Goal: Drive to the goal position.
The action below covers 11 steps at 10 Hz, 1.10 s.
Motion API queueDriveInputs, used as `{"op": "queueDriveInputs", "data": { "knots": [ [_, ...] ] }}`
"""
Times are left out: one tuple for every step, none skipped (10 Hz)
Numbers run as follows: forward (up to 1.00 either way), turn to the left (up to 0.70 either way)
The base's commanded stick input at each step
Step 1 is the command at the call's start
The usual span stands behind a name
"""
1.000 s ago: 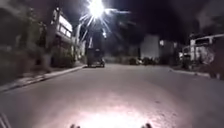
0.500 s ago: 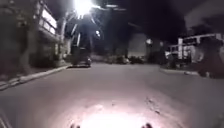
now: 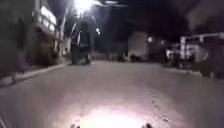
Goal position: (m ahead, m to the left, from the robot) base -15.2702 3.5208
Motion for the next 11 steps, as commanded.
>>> {"op": "queueDriveInputs", "data": {
  "knots": [
    [0.85,0.00],
    [0.85,0.00],
    [0.85,0.00],
    [0.85,0.00],
    [0.85,0.00],
    [0.85,0.00],
    [0.85,0.00],
    [0.85,0.00],
    [0.85,0.00],
    [0.85,0.00],
    [0.85,0.00]
  ]
}}
